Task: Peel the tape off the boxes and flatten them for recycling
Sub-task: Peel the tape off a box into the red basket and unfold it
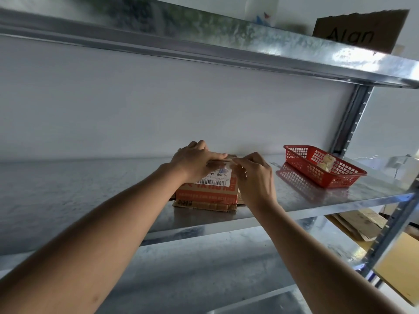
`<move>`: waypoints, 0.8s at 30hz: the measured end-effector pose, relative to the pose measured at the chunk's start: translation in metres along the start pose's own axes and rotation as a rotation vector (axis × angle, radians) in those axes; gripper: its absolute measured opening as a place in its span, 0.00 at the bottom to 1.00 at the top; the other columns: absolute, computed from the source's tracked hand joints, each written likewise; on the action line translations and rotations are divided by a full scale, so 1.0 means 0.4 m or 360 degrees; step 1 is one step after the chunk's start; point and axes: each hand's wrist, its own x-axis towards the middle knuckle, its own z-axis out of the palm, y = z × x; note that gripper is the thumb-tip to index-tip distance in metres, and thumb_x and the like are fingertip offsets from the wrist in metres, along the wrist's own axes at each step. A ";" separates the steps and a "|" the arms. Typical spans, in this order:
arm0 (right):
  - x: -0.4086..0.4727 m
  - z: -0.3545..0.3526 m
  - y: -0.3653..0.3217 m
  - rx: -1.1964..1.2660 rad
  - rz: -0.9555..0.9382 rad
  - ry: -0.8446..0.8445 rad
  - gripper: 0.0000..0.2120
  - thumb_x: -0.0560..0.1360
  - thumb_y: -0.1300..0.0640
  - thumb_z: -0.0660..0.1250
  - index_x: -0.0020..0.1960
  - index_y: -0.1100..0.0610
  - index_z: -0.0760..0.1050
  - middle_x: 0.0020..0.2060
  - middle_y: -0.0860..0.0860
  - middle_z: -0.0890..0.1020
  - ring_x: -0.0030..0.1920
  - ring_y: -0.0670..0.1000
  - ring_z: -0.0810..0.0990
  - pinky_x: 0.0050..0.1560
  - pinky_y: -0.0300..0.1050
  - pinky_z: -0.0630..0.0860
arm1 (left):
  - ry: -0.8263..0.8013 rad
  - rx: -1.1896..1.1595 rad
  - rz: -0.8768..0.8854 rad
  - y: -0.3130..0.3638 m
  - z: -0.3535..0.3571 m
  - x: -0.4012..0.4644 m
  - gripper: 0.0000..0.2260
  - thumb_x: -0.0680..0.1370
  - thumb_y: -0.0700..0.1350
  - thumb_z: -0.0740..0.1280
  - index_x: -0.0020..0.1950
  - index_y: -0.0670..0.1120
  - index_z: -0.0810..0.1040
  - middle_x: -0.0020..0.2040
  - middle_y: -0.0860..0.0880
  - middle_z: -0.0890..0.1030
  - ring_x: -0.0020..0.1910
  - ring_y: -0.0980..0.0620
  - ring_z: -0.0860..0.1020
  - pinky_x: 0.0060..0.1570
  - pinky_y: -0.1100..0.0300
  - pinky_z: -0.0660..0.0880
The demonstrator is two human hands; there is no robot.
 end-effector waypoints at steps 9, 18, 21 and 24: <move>-0.001 -0.001 -0.003 -0.0016 -0.0063 -0.0146 0.19 0.67 0.60 0.83 0.56 0.55 0.85 0.45 0.51 0.80 0.39 0.48 0.77 0.42 0.45 0.79 | -0.0026 -0.0024 0.0010 0.003 -0.008 0.002 0.21 0.84 0.64 0.55 0.77 0.70 0.64 0.58 0.50 0.70 0.61 0.48 0.69 0.58 0.46 0.74; -0.027 0.014 -0.006 -0.0057 -0.0235 -0.0048 0.05 0.74 0.63 0.76 0.48 0.56 0.87 0.49 0.52 0.84 0.43 0.56 0.85 0.37 0.54 0.83 | -0.0050 -0.0041 0.0041 -0.002 -0.015 0.002 0.22 0.83 0.64 0.58 0.78 0.70 0.62 0.59 0.51 0.70 0.61 0.49 0.68 0.60 0.46 0.73; -0.029 0.014 -0.011 -0.0066 -0.0251 -0.0030 0.04 0.76 0.64 0.75 0.49 0.58 0.87 0.49 0.55 0.85 0.39 0.58 0.85 0.35 0.55 0.83 | -0.0056 -0.0064 0.0059 -0.011 -0.015 0.002 0.22 0.83 0.64 0.58 0.78 0.70 0.63 0.58 0.52 0.69 0.60 0.51 0.67 0.59 0.48 0.74; -0.026 0.007 -0.017 -0.0083 -0.0274 -0.0078 0.06 0.74 0.66 0.74 0.49 0.59 0.86 0.49 0.55 0.86 0.38 0.58 0.85 0.35 0.54 0.83 | -0.0036 -0.0035 0.0092 -0.017 -0.010 0.004 0.23 0.83 0.65 0.57 0.78 0.70 0.62 0.57 0.53 0.69 0.60 0.52 0.67 0.56 0.50 0.74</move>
